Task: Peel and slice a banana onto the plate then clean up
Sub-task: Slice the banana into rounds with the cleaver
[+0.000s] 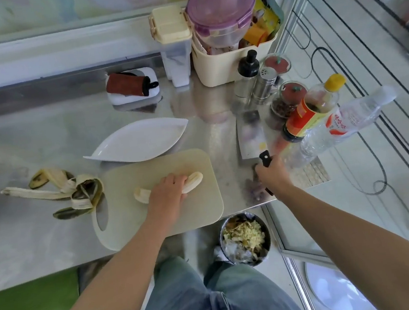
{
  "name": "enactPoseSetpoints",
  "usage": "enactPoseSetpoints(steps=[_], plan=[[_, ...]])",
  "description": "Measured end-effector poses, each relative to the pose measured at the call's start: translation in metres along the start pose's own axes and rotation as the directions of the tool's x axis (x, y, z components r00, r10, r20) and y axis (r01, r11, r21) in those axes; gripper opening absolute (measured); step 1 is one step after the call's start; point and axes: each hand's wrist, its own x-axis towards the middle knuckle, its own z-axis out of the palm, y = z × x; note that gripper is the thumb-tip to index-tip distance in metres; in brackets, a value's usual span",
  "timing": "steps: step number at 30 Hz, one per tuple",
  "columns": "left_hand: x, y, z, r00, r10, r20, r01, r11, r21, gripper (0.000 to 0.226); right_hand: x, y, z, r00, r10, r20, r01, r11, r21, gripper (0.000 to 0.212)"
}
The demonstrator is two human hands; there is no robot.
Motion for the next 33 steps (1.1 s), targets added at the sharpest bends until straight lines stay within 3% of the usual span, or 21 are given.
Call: enactPoseSetpoints(steps=[6, 9, 13, 21, 25, 29, 33], plan=[[-0.021, -0.031, -0.013, 0.998, -0.062, 0.025, 0.062, 0.998, 0.000, 0.039, -0.041, -0.022, 0.018, 0.937, -0.343, 0.071, 0.328, 0.930, 0.168, 0.026], [-0.032, -0.049, -0.019, 0.998, -0.054, 0.035, 0.054, 0.998, 0.018, 0.039, -0.054, -0.025, 0.034, 0.857, -0.478, 0.192, 0.488, 0.873, -0.005, 0.022], [-0.048, -0.065, -0.022, 0.998, -0.050, 0.040, 0.051, 0.998, -0.022, 0.042, -0.072, -0.023, 0.052, 0.779, -0.520, 0.350, 0.618, 0.732, -0.288, 0.022], [-0.062, -0.080, -0.022, 0.998, -0.049, 0.044, 0.052, 0.996, -0.075, 0.043, -0.099, -0.032, 0.083, 0.790, -0.486, 0.374, 0.613, 0.640, -0.463, 0.020], [-0.058, -0.074, -0.025, 1.000, 0.005, 0.013, -0.003, 0.994, -0.113, 0.051, -0.106, -0.045, 0.102, 0.794, -0.495, 0.353, 0.598, 0.533, -0.598, 0.026], [-0.055, -0.067, -0.021, 1.000, 0.020, -0.016, -0.022, 0.986, -0.165, 0.044, -0.109, -0.051, 0.112, 0.817, -0.461, 0.346, 0.570, 0.559, -0.602, 0.015], [-0.060, -0.069, -0.016, 0.997, 0.059, -0.048, -0.067, 0.983, -0.174, 0.041, -0.114, -0.063, 0.118, 0.818, -0.426, 0.386, 0.574, 0.641, -0.510, 0.021]])
